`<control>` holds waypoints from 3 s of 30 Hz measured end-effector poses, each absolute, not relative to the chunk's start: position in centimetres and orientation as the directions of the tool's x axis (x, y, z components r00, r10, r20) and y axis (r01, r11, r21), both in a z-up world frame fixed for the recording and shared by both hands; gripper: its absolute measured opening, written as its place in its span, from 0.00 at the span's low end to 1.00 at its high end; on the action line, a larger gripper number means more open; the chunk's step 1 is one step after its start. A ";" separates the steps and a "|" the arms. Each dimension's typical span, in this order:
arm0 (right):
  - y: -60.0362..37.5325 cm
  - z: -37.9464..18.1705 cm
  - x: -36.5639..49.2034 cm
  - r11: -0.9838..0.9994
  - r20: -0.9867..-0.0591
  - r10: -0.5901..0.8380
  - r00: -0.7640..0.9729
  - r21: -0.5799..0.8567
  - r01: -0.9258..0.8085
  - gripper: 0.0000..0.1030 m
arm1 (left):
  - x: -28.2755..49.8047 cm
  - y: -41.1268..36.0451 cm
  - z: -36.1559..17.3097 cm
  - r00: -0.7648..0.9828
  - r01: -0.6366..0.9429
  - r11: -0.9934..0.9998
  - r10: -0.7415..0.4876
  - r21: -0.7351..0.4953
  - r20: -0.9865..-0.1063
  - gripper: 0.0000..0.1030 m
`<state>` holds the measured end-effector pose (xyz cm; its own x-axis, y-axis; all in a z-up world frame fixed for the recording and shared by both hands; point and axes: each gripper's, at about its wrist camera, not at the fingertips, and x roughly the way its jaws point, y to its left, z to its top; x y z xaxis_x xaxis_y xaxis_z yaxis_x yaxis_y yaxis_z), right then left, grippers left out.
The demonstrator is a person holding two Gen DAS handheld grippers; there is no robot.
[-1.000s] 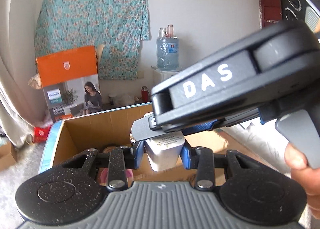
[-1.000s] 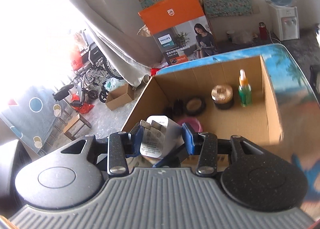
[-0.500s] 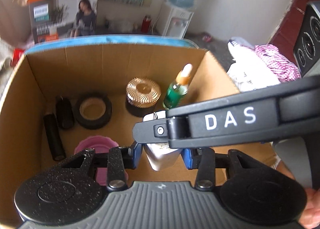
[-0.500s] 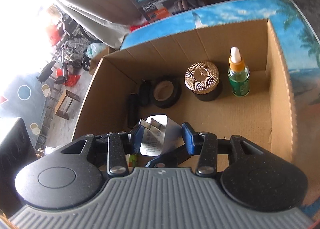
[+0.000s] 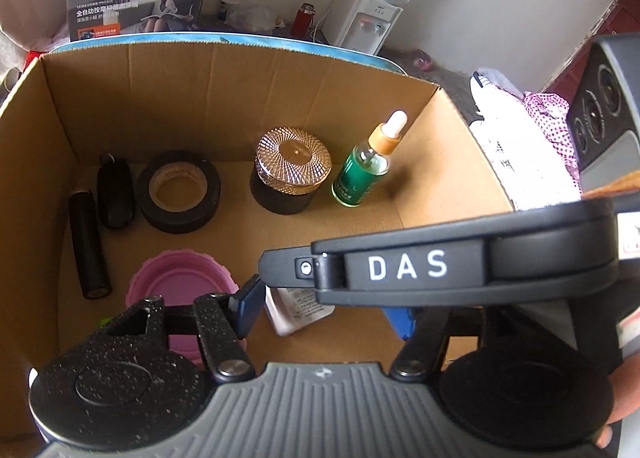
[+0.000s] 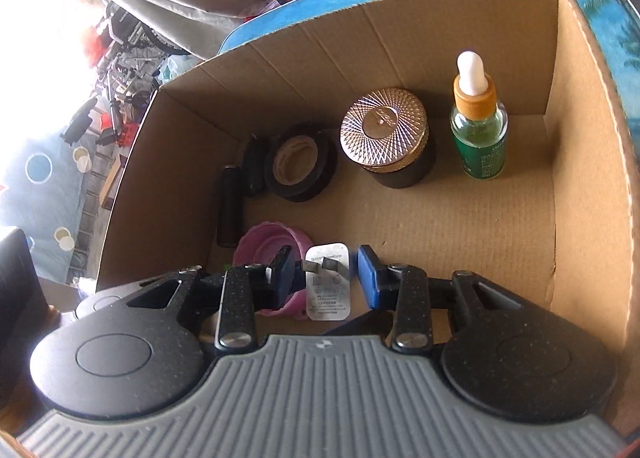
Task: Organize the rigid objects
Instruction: 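Carry the charger plug into the box and open the right gripper, then move the right gripper back out to the white supplement bottle, then grasp the white supplement bottle by its lid with the right gripper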
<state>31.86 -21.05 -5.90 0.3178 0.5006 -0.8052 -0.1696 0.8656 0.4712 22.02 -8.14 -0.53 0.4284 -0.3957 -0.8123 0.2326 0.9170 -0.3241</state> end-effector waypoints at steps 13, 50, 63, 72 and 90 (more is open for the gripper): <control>-24.8 0.4 22.1 0.855 -0.615 0.498 0.612 0.465 -0.228 0.59 | 15.5 -8.4 5.4 0.586 0.358 0.898 -0.430 -0.257 -0.687 0.90; -22.0 -0.9 6.2 0.814 -0.455 0.541 0.707 0.496 -0.303 0.99 | 1.2 1.9 3.7 0.757 0.255 0.959 -0.276 -0.121 -0.593 0.97; -18.4 -2.3 9.0 0.759 -0.486 0.630 0.606 0.552 -0.346 0.99 | 3.0 2.8 1.5 0.790 0.168 0.984 -0.169 -0.056 -0.589 0.97; -14.5 -2.9 12.7 0.696 -0.500 0.710 0.496 0.605 -0.387 0.97 | 4.3 1.9 0.2 0.805 0.125 0.992 -0.098 0.005 -0.585 0.88; -10.4 -5.1 16.1 0.676 -0.543 0.732 0.412 0.656 -0.337 0.46 | 4.9 1.8 0.0 0.777 0.082 0.996 -0.049 0.023 -0.627 0.53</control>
